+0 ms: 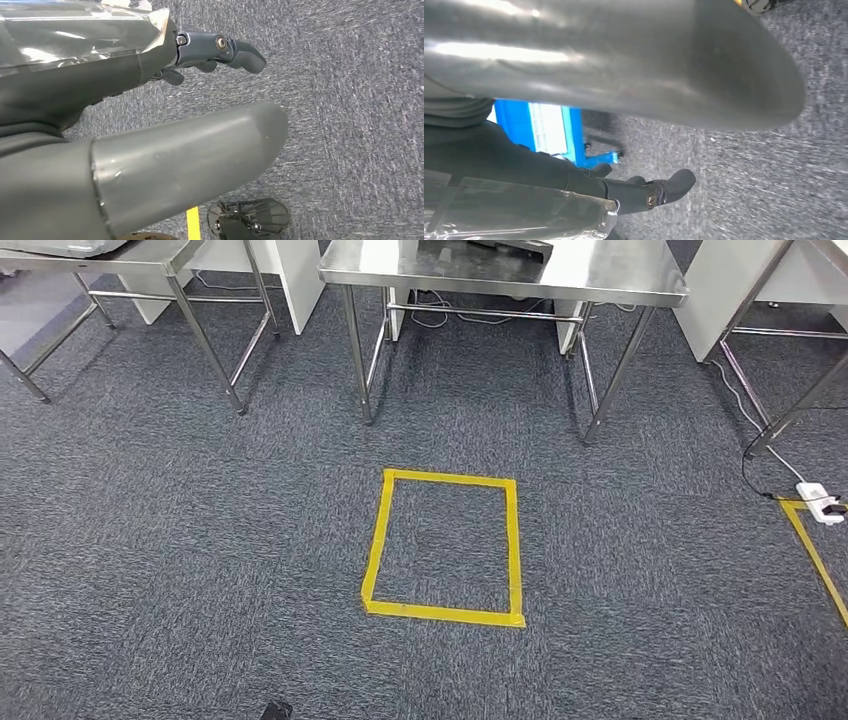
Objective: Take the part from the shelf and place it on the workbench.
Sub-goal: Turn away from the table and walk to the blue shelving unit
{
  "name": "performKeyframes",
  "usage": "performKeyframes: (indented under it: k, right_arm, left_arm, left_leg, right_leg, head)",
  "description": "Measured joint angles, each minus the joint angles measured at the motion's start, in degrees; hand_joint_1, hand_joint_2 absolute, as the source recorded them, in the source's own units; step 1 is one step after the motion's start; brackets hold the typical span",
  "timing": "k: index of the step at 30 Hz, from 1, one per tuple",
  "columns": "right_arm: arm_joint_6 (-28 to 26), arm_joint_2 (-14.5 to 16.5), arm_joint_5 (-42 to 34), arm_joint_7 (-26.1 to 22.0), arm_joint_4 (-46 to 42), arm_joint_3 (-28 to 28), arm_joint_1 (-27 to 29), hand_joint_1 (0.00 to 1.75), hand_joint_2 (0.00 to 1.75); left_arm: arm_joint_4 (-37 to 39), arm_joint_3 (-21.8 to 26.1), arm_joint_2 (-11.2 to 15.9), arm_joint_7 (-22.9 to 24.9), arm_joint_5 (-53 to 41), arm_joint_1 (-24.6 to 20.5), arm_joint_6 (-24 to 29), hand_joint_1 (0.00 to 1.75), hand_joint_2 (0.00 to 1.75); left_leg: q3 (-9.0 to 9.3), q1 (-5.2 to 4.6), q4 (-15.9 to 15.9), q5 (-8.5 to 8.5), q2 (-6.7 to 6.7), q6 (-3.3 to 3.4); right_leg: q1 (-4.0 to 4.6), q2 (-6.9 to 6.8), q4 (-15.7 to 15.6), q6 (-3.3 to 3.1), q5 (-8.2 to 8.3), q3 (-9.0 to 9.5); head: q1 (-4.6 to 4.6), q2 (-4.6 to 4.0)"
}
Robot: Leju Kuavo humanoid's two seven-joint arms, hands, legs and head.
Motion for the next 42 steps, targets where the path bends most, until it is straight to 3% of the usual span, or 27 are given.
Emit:
performKeyframes:
  k: [2,4,5,8,9,10,11,12,13,15,19,21,23,25,26,27,28,30,31,34,36,39,40,41,42]
  right_arm:
    - [-0.07,0.01,0.01,-0.01,0.0,0.0,0.0,0.0,0.0]
    - [-0.11,0.07,0.02,0.0,0.0,0.0,0.04,0.0,0.0]
    - [-0.15,0.09,0.03,0.0,0.0,0.0,0.03,0.0,0.0]
    - [-0.29,0.1,0.08,-0.01,0.0,0.0,0.06,0.0,0.0]
    - [-0.31,0.11,0.08,-0.01,0.0,0.0,0.1,0.0,0.0]
    - [-0.31,0.11,0.08,-0.01,0.0,0.0,0.14,0.0,0.0]
    - [-0.31,0.11,0.08,0.0,0.0,0.0,0.15,0.0,0.0]
    - [-0.31,0.11,0.08,0.0,0.0,0.0,0.14,0.0,0.0]
    - [-0.31,0.13,0.1,0.0,0.0,0.0,0.11,0.0,0.0]
    - [-0.31,0.21,0.14,-0.01,0.0,0.0,0.03,0.0,0.0]
    - [-0.31,0.35,0.19,-0.01,0.0,0.0,-0.01,0.0,0.0]
    - [-0.31,0.31,0.21,-0.01,0.0,0.0,0.01,0.0,0.0]
    - [-0.31,0.22,0.24,-0.02,0.0,0.01,0.03,0.0,0.0]
    - [-0.31,0.21,0.37,-0.03,0.0,0.02,0.14,0.0,0.0]
    - [-0.31,0.19,0.48,-0.03,0.0,0.02,0.21,0.0,0.0]
    - [-0.31,0.16,0.63,-0.04,0.0,0.03,0.26,0.0,0.44]
    - [-0.31,0.1,0.83,-0.07,0.0,0.07,0.28,0.0,0.87]
    - [-0.37,0.07,1.25,-0.12,0.0,0.31,0.21,0.0,1.75]
    - [-0.41,0.07,1.45,-0.14,0.0,0.46,0.17,0.0,1.75]
    - [-0.49,0.09,1.82,-0.12,0.0,0.85,0.16,0.0,1.75]
    - [-0.5,0.1,1.94,-0.06,0.0,1.03,0.16,0.0,1.75]
    - [-0.52,0.09,1.98,0.05,0.0,1.23,0.19,0.0,1.75]
    - [-0.54,0.09,1.98,0.07,0.0,1.29,0.25,0.0,1.75]
    - [-0.56,0.09,1.97,0.07,0.0,1.34,0.31,0.0,1.75]
    - [-0.58,0.09,1.97,0.07,0.0,1.37,0.36,0.0,1.75]
  left_arm:
    - [0.0,-0.01,-0.03,0.04,-0.07,-0.05,-0.01,0.0,0.0]
    - [0.0,-0.01,-0.02,0.09,-0.1,-0.05,0.0,0.0,0.0]
    - [0.0,0.0,-0.02,0.11,-0.11,-0.05,0.01,0.0,0.0]
    - [0.0,0.0,-0.02,0.13,-0.12,-0.02,0.02,0.0,0.0]
    - [0.0,0.0,-0.01,0.14,-0.12,0.03,0.02,0.0,0.0]
    - [0.0,0.01,0.0,0.15,-0.12,0.09,0.02,0.0,0.0]
    - [0.0,0.01,0.0,0.15,-0.12,0.14,0.02,0.0,0.0]
    - [0.0,0.01,0.01,0.15,-0.12,0.15,0.02,0.0,0.0]
    - [0.0,0.01,0.01,0.15,-0.12,0.12,0.02,0.0,0.0]
    - [0.0,0.0,0.04,0.15,-0.12,0.0,0.04,0.0,0.0]
    - [0.0,0.02,0.07,-0.13,-0.08,0.06,0.27,0.0,0.0]
    - [0.0,0.01,-0.01,-0.44,-0.09,0.05,0.55,0.0,0.87]
    - [0.0,0.01,-0.09,-0.66,-0.14,0.06,0.74,0.0,1.75]
    - [0.0,0.02,-0.1,-0.79,-0.14,0.2,0.84,0.0,1.75]
    - [0.0,0.02,-0.1,-0.84,-0.15,0.28,0.86,0.0,1.75]
    - [0.0,0.02,-0.11,-0.89,-0.16,0.32,0.87,0.0,1.75]
    - [0.0,0.02,-0.14,-0.95,-0.18,0.34,0.89,0.0,1.75]
    - [0.0,0.02,-0.18,-1.09,-0.21,0.34,0.99,0.0,1.75]
    - [0.0,0.02,-0.19,-1.15,-0.21,0.34,1.07,0.0,1.75]
    - [0.0,0.02,-0.15,-1.22,-0.21,0.38,1.22,0.0,1.75]
    - [0.0,0.02,-0.12,-1.22,-0.21,0.41,1.22,0.0,1.75]
    - [0.0,0.02,-0.13,-1.23,-0.21,0.5,1.23,0.0,1.75]
    - [0.0,0.02,-0.13,-1.23,-0.21,0.6,1.24,0.0,1.75]
    - [0.0,0.02,-0.12,-1.23,-0.21,0.72,1.24,0.0,1.75]
    - [0.0,0.02,-0.12,-1.23,-0.21,0.82,1.24,0.0,1.75]
  left_leg:
    - [-0.24,-0.19,0.38,-0.09,-0.02,-0.52]
    - [-0.51,0.0,0.81,-0.34,-0.07,-1.0]
    - [-1.05,0.18,1.98,-1.33,-0.17,-1.37]
    - [-5.51,0.94,12.12,-7.49,-0.42,-2.68]
    - [-7.07,1.17,15.62,-8.87,-0.42,-2.96]
    - [-7.78,1.34,17.27,-9.08,-0.42,-3.12]
    - [-7.45,1.48,16.83,-8.23,-0.41,-3.17]
    - [-5.92,1.57,13.98,-6.39,-0.41,-3.09]
    - [-3.68,1.6,9.73,-4.21,-0.43,-2.88]
    - [-0.01,1.36,2.53,-1.65,-0.47,-2.32]
    - [0.71,0.92,-0.12,-0.81,-0.49,-1.03]
    - [0.94,1.06,-1.23,0.02,-0.38,-0.22]
    - [0.75,0.97,-1.58,0.41,-0.28,0.18]
    - [0.46,0.81,-1.5,0.51,-0.23,0.26]
    - [0.39,0.76,-1.42,0.54,-0.24,0.26]
    - [0.36,0.76,-1.28,0.54,-0.28,0.21]
    - [0.32,0.77,-1.0,0.46,-0.33,0.09]
    - [0.05,0.55,-0.11,0.06,-0.41,-0.47]
    - [-0.11,0.41,0.28,-0.12,-0.42,-0.77]
    - [-0.46,0.41,0.8,-0.28,-0.45,-1.4]
    - [-1.45,0.7,2.97,-2.04,-0.49,-2.02]
    - [-6.22,1.18,13.46,-7.87,-0.51,-3.02]
    - [-7.58,1.28,16.39,-8.84,-0.51,-3.14]
    - [-7.96,1.33,17.28,-8.62,-0.51,-3.13]
    - [-7.15,1.34,15.8,-7.27,-0.51,-2.98]
  right_leg:
    - [0.22,0.05,-0.95,-0.81,0.42,0.25]
    - [-0.23,0.05,-1.06,-1.58,0.8,0.26]
    - [-0.46,0.05,-1.13,-2.0,1.05,0.3]
    - [-0.63,0.0,-1.12,-2.72,1.52,-0.05]
    - [-0.6,-0.01,-1.06,-2.75,1.56,-0.25]
    - [-0.59,-0.01,-1.0,-2.78,1.6,-0.37]
    - [-0.58,0.0,-0.96,-2.77,1.61,-0.42]
    - [-0.58,0.03,-0.93,-2.75,1.62,-0.39]
    - [-0.59,0.07,-0.93,-2.73,1.62,-0.31]
    - [-0.35,0.1,-0.89,-2.44,1.68,-0.36]
    - [-0.19,0.09,-1.16,-0.98,2.02,-0.76]
    - [-0.04,0.1,1.26,-0.92,0.46,-2.04]
    - [-0.08,0.11,8.49,-1.42,-3.11,-5.47]
    - [-0.15,0.11,15.1,-1.25,-5.46,-8.4]
    - [-0.18,0.11,15.38,-0.82,-5.25,-8.33]
    - [-0.22,0.1,13.09,-0.24,-4.11,-6.98]
    - [-0.31,0.09,8.87,0.31,-2.44,-4.68]
    - [-0.27,0.12,1.46,0.39,-0.06,-0.89]
    - [-0.21,0.15,-0.3,0.04,0.42,-0.07]
    - [-0.26,0.19,-0.64,-1.12,0.75,-0.02]
    - [-0.63,0.16,-0.72,-1.79,1.11,0.01]
    - [-0.62,0.14,-0.71,-2.27,1.38,-0.4]
    - [-0.55,0.13,-0.69,-2.32,1.41,-0.51]
    - [-0.5,0.14,-0.68,-2.32,1.42,-0.55]
    - [-0.45,0.15,-0.68,-2.32,1.42,-0.5]
  head:
    - [-0.03,0.0]
    - [-0.04,0.0]
    - [-0.17,0.0]
    - [-0.71,0.0]
    - [-0.75,0.0]
    - [-0.75,0.0]
    - [-0.76,0.0]
    - [-0.78,0.0]
    - [-0.78,0.0]
    - [-0.73,0.0]
    - [-0.69,0.0]
    - [-0.49,0.0]
    - [-0.22,0.0]
    - [-0.09,0.0]
    - [-0.08,-0.01]
    - [-0.05,-0.01]
    - [-0.02,-0.01]
    - [0.05,0.0]
    - [0.02,0.0]
    - [-0.07,0.0]
    - [-0.26,0.0]
    - [-0.61,0.0]
    - [-0.61,0.0]
    - [-0.62,0.0]
    - [-0.62,0.0]
